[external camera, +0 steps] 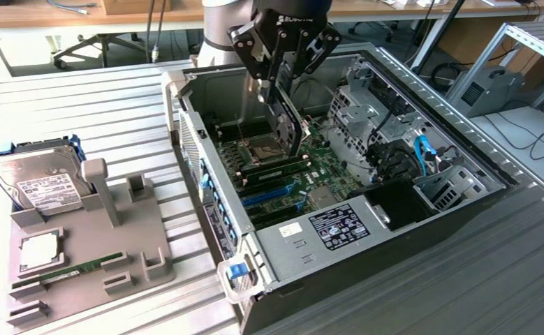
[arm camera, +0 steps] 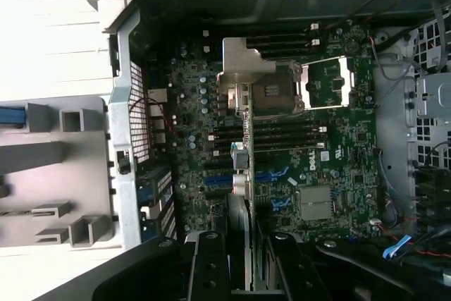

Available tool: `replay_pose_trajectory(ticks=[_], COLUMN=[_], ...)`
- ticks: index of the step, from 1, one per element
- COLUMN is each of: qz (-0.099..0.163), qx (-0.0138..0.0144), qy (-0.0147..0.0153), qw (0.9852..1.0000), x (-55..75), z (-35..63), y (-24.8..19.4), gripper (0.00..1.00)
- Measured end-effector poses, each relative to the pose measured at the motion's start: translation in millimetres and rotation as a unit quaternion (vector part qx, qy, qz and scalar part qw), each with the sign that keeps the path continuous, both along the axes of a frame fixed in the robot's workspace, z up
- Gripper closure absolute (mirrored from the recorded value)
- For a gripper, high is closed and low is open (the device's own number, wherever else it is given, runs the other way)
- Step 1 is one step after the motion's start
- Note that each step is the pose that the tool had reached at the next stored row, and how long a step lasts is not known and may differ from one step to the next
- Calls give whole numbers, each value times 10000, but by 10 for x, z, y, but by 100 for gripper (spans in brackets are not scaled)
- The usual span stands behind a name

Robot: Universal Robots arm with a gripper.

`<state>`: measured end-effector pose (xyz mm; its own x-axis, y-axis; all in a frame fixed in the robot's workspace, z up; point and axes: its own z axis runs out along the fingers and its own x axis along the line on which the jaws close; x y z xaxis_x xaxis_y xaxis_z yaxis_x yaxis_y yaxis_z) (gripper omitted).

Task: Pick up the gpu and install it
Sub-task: 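Pick up the gpu and move the gpu toward the slot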

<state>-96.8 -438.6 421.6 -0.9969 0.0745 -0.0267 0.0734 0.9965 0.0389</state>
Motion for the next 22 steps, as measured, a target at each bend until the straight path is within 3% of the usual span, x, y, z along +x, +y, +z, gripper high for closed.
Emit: replay_pose_trajectory(ticks=[22], qz=[0], qx=[0], qy=[0], qw=[10000], x=[317], z=[-22], y=[1], gripper=[73])
